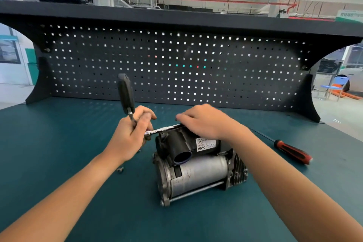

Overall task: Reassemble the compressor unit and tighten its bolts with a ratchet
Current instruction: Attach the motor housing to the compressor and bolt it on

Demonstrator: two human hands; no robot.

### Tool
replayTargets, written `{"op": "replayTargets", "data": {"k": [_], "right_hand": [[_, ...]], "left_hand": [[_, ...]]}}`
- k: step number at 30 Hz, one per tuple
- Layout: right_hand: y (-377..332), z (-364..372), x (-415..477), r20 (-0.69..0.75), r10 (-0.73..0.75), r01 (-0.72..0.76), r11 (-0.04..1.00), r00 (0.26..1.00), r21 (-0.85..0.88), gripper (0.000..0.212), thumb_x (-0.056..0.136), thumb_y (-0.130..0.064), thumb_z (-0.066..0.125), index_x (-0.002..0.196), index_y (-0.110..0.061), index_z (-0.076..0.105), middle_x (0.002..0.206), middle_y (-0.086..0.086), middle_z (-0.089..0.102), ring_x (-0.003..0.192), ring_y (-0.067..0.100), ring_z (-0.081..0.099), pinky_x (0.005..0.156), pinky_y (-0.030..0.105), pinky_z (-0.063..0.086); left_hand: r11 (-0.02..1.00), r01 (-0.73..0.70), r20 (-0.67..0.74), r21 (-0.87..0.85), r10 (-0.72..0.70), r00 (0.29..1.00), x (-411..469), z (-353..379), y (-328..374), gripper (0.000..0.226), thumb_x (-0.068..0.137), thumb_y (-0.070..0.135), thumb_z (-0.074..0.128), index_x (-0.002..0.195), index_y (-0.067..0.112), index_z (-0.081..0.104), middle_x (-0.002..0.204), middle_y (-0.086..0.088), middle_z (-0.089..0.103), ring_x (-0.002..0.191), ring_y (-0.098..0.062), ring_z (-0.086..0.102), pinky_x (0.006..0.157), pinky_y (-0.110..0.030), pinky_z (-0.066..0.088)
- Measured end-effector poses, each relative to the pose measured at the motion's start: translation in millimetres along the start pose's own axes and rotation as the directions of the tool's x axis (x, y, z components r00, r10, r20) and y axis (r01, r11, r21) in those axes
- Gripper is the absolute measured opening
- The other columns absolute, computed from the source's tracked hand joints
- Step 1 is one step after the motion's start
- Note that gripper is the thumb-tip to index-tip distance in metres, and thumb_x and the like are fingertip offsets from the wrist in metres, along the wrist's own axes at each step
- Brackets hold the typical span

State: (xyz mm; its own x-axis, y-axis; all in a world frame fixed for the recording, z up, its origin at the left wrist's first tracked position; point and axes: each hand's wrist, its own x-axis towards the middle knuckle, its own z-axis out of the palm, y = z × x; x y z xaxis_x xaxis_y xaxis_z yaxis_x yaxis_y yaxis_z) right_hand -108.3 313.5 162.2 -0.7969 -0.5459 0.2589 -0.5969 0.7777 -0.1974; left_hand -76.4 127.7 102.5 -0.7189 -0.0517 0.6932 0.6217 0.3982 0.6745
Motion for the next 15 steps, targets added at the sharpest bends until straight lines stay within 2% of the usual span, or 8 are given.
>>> {"op": "replayTargets", "data": {"k": [2,4,7,9,11,12,13,15], "right_hand": [[-13,4,7,0.088,-0.041,0.038,0.999,0.995,0.028,0.052,0.096,-0.041,0.034,0.053,-0.012,0.037,0.056,0.004,0.044,0.057,0.017,0.042,0.059,0.032,0.035],[-15,8,10,0.065,-0.076,0.073,0.997,0.995,0.038,0.054,0.096,-0.040,0.036,0.050,-0.013,0.029,0.050,0.003,0.034,0.051,0.018,0.034,0.057,0.033,0.032],[-11,11,9,-0.043,-0.126,0.128,0.990,0.991,0.054,0.055,0.097,-0.037,0.038,0.048,-0.013,0.026,0.045,0.003,0.029,0.046,0.018,0.029,0.058,0.035,0.036],[-11,13,9,-0.101,-0.140,0.146,0.988,0.985,0.051,0.056,0.097,-0.036,0.039,0.047,-0.013,0.026,0.044,0.003,0.029,0.045,0.016,0.029,0.059,0.036,0.039],[-11,15,10,-0.148,-0.143,0.151,0.988,0.979,0.041,0.057,0.096,-0.036,0.040,0.046,-0.014,0.026,0.043,0.002,0.029,0.045,0.015,0.028,0.057,0.034,0.036],[-11,16,11,-0.160,-0.141,0.149,0.988,0.977,0.040,0.057,0.096,-0.037,0.040,0.046,-0.014,0.026,0.042,0.002,0.029,0.045,0.015,0.028,0.055,0.032,0.034],[-10,16,11,-0.166,-0.139,0.147,0.988,0.976,0.042,0.057,0.096,-0.037,0.041,0.046,-0.014,0.027,0.042,0.002,0.028,0.044,0.015,0.028,0.053,0.031,0.032],[-8,16,12,-0.165,-0.138,0.149,0.987,0.977,0.056,0.057,0.095,-0.039,0.042,0.046,-0.014,0.027,0.042,0.002,0.028,0.044,0.016,0.029,0.050,0.030,0.029]], "left_hand": [[1.000,-0.020,0.005,0.015,0.020,1.000,-1,-1,1,0.039,0.079,0.055,0.032,0.081,0.021,0.052,0.054,0.004,0.051,0.034,-0.005,0.037,0.037,-0.014,0.032],[0.999,-0.002,-0.016,0.036,0.002,1.000,-4,2,3,0.039,0.086,0.050,0.033,0.077,0.017,0.051,0.049,0.000,0.047,0.034,-0.003,0.038,0.038,-0.011,0.031],[0.966,0.257,-0.056,-0.008,-0.257,0.965,-1,7,8,0.048,0.098,0.047,0.025,0.074,0.014,0.052,0.037,-0.001,0.043,0.030,-0.006,0.032,0.033,-0.013,0.026],[0.804,0.567,0.053,-0.176,-0.568,0.821,6,3,14,0.059,0.094,0.058,0.021,0.082,0.011,0.056,0.035,-0.002,0.041,0.026,-0.009,0.024,0.029,-0.014,0.020],[0.476,0.783,0.274,-0.400,-0.753,0.598,12,-3,20,0.061,0.092,0.061,0.027,0.077,0.008,0.054,0.037,-0.001,0.037,0.022,-0.006,0.020,0.027,-0.009,0.017],[0.344,0.818,0.348,-0.462,-0.778,0.523,13,-5,23,0.059,0.092,0.060,0.031,0.068,0.008,0.049,0.038,0.000,0.037,0.022,-0.004,0.020,0.026,-0.007,0.017],[0.293,0.826,0.376,-0.481,-0.782,0.496,14,-6,25,0.058,0.092,0.058,0.035,0.063,0.009,0.045,0.039,0.000,0.037,0.022,-0.004,0.021,0.026,-0.007,0.017],[0.392,0.821,0.328,-0.414,-0.778,0.536,14,-6,27,0.053,0.091,0.056,0.038,0.072,0.008,0.051,0.040,-0.002,0.041,0.023,-0.005,0.023,0.027,-0.009,0.020]]}}
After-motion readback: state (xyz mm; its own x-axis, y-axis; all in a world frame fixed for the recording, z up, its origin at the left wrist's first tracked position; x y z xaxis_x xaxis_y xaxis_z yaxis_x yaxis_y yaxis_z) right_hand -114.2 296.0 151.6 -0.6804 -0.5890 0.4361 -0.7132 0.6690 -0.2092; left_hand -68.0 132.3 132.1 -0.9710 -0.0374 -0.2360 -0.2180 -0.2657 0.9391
